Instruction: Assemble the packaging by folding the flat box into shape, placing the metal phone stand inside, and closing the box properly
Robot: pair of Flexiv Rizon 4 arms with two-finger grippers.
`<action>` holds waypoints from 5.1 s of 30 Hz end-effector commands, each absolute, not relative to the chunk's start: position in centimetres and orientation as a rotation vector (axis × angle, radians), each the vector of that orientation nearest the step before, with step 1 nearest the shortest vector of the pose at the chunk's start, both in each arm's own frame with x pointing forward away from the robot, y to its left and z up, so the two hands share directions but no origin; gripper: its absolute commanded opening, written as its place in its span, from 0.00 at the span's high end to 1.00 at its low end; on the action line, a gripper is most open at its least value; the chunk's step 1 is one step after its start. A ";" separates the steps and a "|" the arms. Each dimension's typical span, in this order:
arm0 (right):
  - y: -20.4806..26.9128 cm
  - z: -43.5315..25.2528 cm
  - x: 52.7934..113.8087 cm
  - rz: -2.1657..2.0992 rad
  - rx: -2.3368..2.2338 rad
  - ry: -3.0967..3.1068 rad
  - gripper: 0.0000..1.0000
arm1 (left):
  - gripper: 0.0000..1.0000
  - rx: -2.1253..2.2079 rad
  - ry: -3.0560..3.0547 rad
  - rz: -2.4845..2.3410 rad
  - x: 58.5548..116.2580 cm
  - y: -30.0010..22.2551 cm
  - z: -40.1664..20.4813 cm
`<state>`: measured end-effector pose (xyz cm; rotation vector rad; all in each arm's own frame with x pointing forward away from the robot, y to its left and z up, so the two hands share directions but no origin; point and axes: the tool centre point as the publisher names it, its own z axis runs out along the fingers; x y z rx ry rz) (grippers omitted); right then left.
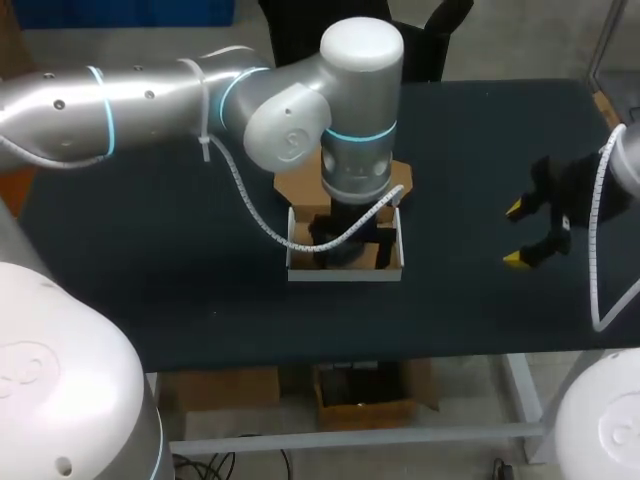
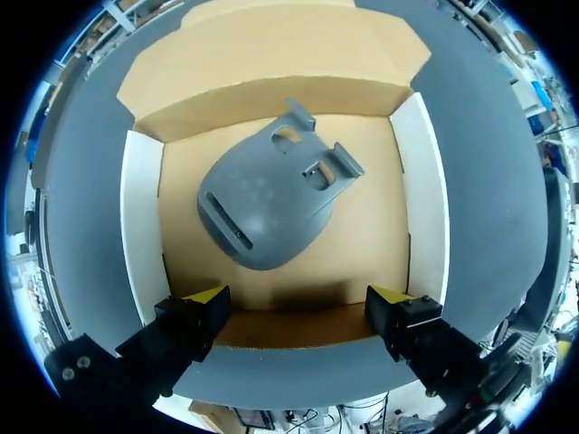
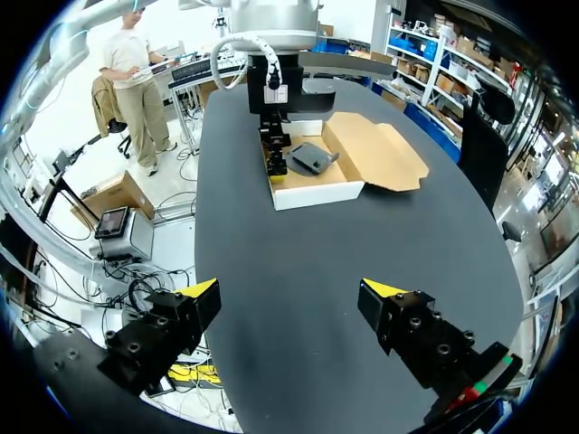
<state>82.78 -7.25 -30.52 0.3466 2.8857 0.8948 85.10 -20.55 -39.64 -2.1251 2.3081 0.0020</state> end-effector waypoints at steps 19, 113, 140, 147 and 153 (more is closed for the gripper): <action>-7.4 -30.4 82.8 0.899 0.345 2.887 0.00 | 0.00 -2.270 2.225 0.004 79.8 -20.3 -39.7; -7.4 -30.4 82.8 0.899 0.345 2.887 0.00 | 0.05 -2.133 2.866 -1.251 98.6 -5.6 -35.9; -7.4 -30.4 82.8 0.899 0.345 2.887 0.00 | 0.49 -2.216 2.958 -1.481 96.2 -10.3 -37.8; -7.3 -30.1 83.0 0.896 0.329 2.884 0.00 | 0.52 -2.198 2.998 -1.503 95.9 -11.3 -37.8; -7.2 -29.3 83.7 0.887 0.291 2.875 0.00 | 0.62 -2.184 3.014 -1.509 95.7 -11.7 -37.6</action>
